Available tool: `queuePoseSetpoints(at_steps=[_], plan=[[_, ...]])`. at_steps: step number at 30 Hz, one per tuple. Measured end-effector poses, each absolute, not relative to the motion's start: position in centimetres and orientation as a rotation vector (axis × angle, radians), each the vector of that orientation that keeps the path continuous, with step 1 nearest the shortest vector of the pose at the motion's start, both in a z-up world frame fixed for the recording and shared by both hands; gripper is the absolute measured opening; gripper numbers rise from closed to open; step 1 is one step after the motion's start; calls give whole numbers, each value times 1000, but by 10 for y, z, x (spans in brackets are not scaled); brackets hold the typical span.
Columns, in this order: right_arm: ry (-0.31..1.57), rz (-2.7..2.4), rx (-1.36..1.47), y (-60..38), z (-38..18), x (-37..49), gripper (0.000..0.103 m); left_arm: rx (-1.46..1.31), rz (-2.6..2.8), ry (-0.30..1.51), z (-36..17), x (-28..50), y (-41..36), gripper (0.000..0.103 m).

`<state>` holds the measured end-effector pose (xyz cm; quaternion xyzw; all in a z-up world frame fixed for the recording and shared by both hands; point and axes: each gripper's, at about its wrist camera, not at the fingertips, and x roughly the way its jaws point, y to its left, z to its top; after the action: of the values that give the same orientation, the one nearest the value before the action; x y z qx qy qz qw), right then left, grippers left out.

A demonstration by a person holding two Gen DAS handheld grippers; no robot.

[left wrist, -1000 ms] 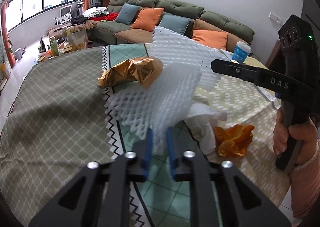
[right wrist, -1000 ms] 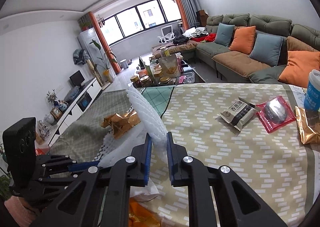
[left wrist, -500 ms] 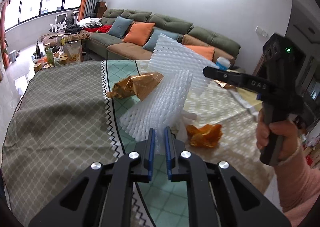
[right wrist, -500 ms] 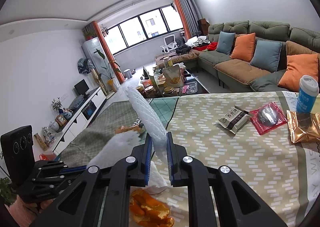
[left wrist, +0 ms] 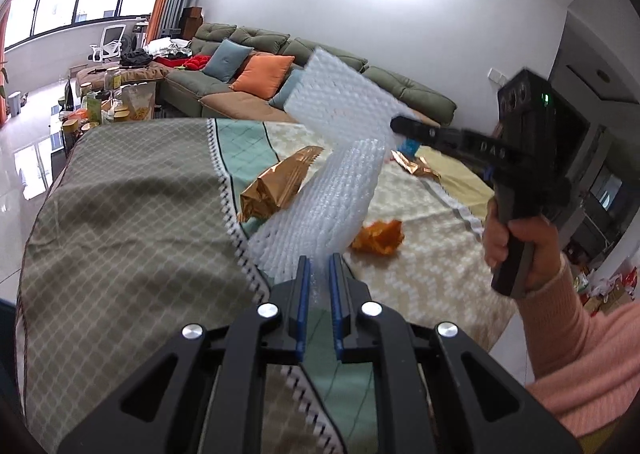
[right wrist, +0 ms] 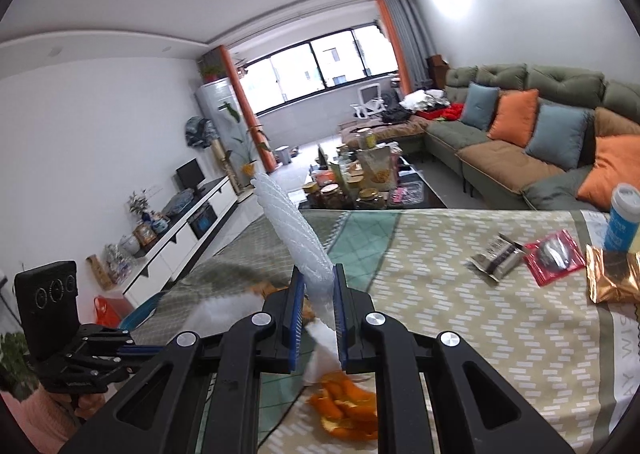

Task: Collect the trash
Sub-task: 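Lift both foam nets and carry them over the teal bin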

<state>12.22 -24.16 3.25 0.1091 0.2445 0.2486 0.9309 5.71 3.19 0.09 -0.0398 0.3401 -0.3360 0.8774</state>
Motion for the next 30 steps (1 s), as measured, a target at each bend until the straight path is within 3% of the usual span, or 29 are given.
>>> queuePoseSetpoints(at_steps=[11,20,30], plan=[[570,669,159,-192,23,116,14,5,-694,743,-18,30,39,11],[720,677,111,-163,-20,133,14,-22,-675,764,-28,17,55,11],[612,658,119,-170,13,118,13,-98,-560,708,-19,4,95,11]])
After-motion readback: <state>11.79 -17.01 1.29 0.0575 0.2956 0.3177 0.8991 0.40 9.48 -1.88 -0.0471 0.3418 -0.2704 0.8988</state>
